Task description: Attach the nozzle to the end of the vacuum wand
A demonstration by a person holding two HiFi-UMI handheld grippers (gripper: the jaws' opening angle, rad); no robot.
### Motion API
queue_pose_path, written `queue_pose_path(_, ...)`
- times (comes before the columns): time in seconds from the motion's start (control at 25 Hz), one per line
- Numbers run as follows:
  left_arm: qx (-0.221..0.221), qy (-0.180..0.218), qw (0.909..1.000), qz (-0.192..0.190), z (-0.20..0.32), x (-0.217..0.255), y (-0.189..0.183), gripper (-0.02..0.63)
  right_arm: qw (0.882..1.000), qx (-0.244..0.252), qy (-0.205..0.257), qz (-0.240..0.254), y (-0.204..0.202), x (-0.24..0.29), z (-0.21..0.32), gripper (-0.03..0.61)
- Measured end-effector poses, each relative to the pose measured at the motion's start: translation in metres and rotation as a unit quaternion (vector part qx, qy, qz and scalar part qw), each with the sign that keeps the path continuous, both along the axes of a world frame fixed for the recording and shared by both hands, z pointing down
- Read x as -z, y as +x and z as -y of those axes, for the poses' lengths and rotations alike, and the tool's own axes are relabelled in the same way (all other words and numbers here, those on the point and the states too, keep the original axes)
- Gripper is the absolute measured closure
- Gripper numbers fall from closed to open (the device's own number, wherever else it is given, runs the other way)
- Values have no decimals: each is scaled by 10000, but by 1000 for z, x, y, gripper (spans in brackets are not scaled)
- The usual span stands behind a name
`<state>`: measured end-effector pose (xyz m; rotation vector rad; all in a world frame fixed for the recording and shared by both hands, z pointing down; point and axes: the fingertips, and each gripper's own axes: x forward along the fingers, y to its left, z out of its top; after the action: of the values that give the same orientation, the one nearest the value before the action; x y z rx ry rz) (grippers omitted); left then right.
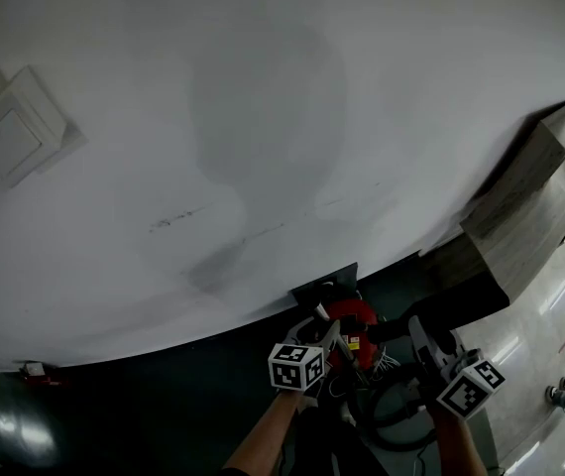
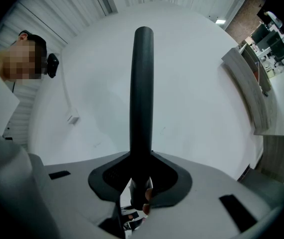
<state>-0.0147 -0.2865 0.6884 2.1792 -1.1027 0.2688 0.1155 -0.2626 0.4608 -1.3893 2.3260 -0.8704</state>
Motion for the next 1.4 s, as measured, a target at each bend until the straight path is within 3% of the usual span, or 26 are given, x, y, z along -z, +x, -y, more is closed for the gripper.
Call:
queue_pose_path(0.48, -327, 27, 9991, 267, -12, 8, 11, 463, 9999, 32, 46, -159, 13, 4, -3, 485)
queue_pose_path(0.92, -1061, 264, 9918, 658, -49, 42, 68, 463, 9991, 28, 247, -351, 32, 35, -14, 485)
queue_pose_path(1.4, -1381, 450, 9852, 915, -76, 61, 108, 463, 9986, 182, 247, -436, 31, 38, -20, 485)
